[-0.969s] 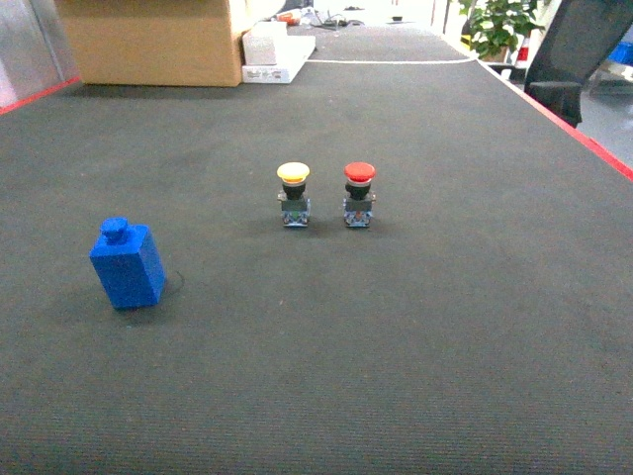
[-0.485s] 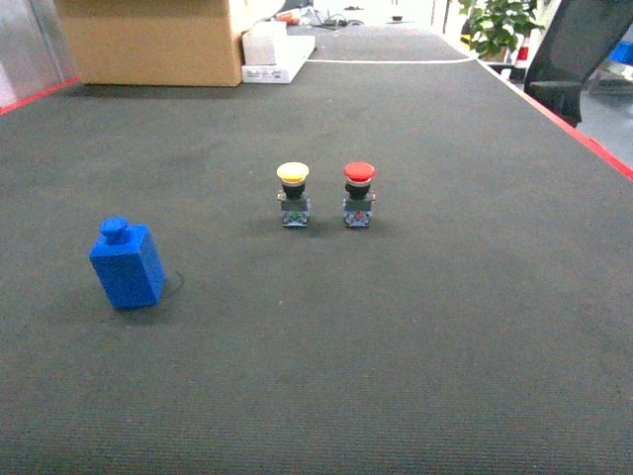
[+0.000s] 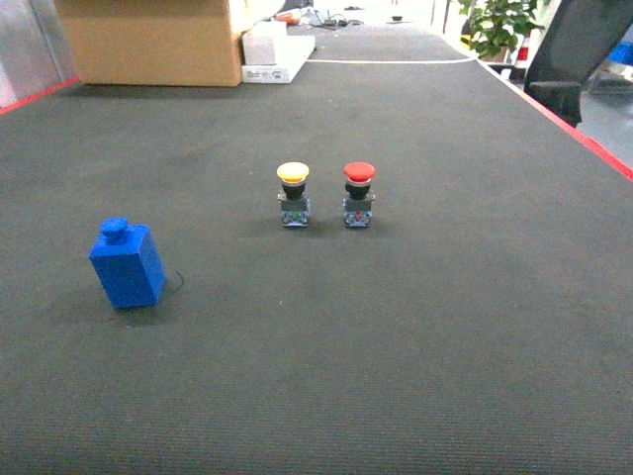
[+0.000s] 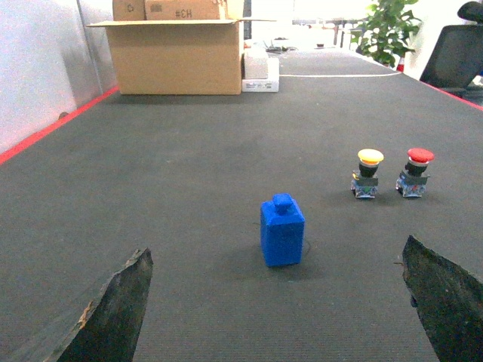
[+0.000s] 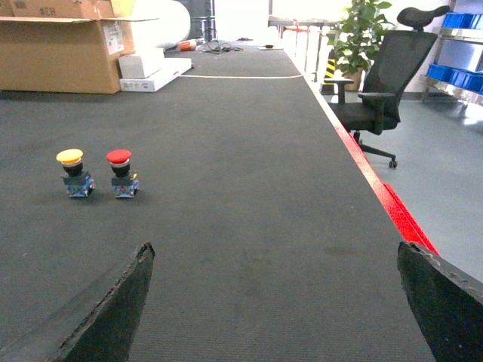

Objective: Pick blue part to blue bin on bottom shelf

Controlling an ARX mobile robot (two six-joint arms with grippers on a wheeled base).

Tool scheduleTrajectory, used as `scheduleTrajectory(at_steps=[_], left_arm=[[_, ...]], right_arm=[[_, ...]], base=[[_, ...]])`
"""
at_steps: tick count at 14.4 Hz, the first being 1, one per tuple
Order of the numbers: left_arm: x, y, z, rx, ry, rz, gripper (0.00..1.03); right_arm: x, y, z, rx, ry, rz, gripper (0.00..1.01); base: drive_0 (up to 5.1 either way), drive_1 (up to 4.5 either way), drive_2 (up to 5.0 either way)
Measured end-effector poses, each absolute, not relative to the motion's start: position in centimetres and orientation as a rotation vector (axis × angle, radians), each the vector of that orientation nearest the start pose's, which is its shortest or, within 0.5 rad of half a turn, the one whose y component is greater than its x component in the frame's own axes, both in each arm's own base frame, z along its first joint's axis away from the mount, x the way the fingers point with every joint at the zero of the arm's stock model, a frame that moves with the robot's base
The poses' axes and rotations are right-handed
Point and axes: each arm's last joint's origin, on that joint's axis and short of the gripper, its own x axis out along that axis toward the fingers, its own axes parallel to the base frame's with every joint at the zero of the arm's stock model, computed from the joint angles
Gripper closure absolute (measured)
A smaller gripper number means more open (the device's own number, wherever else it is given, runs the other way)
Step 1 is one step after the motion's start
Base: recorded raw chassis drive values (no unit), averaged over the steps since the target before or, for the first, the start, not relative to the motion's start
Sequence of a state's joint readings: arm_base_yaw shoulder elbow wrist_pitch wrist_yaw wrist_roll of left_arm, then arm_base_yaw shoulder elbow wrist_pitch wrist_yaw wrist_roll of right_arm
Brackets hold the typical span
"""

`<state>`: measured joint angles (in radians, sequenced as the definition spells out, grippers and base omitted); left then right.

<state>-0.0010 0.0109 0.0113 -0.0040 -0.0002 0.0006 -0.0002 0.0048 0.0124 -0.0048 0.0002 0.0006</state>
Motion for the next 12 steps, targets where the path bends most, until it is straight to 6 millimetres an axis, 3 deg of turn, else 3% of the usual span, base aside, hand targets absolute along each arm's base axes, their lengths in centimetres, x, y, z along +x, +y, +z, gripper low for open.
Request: scheduleTrajectory(at_steps=[5, 6, 8, 10, 12], left_arm=[[9.8, 0.0, 16.6, 0.001, 0.004, -0.001, 0.05], [10.0, -0.3, 16.4, 0.0, 0.048, 0.104, 0.05], [12.3, -0.9, 16.1, -0.033, 0.072, 0.241, 0.05], [14.4, -1.3, 15.8, -0.053, 0.075, 0.213, 0.05], [19.4, -2.9, 16.2, -0.06, 0.066, 0.095, 0.05]], right_arm=[[9.7, 0.0, 16.7, 0.001, -0.003, 0.0, 0.03], [9.7, 0.0, 16.7, 0.001, -0.002, -0.001, 0.03], [9.7, 0.0, 16.7, 0.001, -0.003, -0.002, 0.03], [9.7, 0.0, 16.7, 0.001, -0.002, 0.0, 0.03], [9.7, 0.0, 16.7, 0.0, -0.003, 0.0, 0.03]], base=[[0.0, 0.0, 0.0], [0.0, 0.0, 0.0], [0.0, 0.0, 0.0], [0.0, 0.0, 0.0], [0.0, 0.0, 0.0]])
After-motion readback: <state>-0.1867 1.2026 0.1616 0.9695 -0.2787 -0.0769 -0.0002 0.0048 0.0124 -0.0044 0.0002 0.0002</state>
